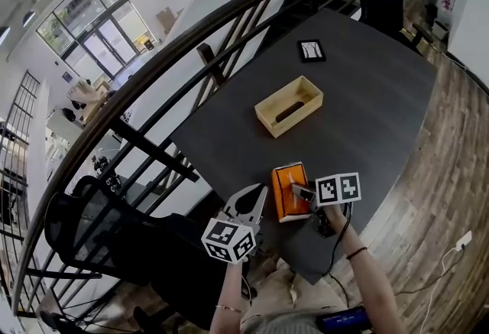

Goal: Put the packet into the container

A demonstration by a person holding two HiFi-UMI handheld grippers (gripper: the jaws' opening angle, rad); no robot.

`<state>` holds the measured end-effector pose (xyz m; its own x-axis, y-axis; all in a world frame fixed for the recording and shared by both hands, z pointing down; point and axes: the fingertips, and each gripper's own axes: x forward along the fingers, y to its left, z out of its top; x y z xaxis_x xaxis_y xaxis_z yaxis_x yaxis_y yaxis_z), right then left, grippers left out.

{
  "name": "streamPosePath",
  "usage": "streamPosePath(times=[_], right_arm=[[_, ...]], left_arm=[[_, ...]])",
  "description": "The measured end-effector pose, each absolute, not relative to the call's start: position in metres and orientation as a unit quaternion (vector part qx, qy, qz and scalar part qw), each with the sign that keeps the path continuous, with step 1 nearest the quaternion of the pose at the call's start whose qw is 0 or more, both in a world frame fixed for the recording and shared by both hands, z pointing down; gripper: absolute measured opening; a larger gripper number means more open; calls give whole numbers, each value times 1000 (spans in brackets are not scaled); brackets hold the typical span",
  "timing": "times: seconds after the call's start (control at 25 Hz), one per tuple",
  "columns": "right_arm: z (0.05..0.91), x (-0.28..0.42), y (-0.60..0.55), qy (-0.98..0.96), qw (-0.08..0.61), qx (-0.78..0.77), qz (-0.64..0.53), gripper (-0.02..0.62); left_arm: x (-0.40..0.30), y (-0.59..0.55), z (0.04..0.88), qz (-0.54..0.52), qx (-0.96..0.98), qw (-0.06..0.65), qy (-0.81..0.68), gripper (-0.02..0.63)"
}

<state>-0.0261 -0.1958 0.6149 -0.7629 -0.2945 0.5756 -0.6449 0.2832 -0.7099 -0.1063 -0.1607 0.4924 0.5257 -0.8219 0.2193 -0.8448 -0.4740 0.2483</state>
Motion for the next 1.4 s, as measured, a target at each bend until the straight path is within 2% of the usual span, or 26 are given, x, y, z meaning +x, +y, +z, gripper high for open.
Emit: streamPosePath(times=[0.32, 0.52, 0.84, 1.16, 1.4], right_arm=[[577, -21, -231, -792, 140, 319, 501, 170], [551, -24, -269, -785, 94, 341, 508, 172], [514, -32, -357, -736, -17, 420, 530, 172], [529, -32, -428, -653, -88, 512, 551, 172], [550, -18, -458, -611, -97, 565, 546, 172]], left_arm=[[-102, -173, 477, 38, 859, 138, -491, 8], [-105, -187, 468, 33, 861, 129, -491, 8], [-118, -233, 454, 14, 871, 122, -476, 8], [-136, -284, 454, 11, 881, 120, -457, 8], [-131, -319, 463, 11, 886, 123, -447, 8]])
